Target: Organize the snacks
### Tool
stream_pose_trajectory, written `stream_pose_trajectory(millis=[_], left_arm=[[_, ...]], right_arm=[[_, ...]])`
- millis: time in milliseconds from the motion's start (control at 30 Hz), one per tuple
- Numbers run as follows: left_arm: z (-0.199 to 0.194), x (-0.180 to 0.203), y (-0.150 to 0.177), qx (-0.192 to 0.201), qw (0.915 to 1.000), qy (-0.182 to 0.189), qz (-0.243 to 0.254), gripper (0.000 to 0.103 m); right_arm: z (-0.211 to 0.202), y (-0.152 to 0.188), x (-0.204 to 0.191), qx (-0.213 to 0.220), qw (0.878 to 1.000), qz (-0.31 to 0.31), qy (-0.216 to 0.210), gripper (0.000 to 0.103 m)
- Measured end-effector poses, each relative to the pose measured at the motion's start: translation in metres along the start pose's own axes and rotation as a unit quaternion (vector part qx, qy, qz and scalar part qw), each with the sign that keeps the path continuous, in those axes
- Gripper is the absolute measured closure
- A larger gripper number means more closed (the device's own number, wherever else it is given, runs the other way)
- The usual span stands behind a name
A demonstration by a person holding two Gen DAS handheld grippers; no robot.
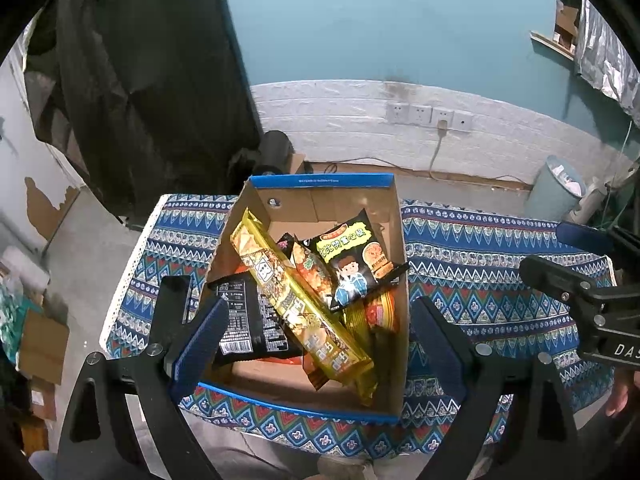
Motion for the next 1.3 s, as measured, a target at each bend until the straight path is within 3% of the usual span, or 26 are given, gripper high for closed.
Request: stream_pose_trajectory(millis=[1300], left_arm=[[0.0031, -0.0015, 0.0032, -0.016, 0.9998, 0.006, -0.009, 0.009]], right_arm=[[-0.0025, 0.0015, 0.0054, -0.005, 1.000, -0.003, 0.005, 0.023]])
Point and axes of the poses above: each gripper's, at about its wrist camera, not at the fingertips, and z roughly the way its jaws point, x to its right, y to its underside, the point moved 9 cm from there along z, roughly the way its jaws point, and after that the axes turned 2 degrees about z, right-handed, at the moved point
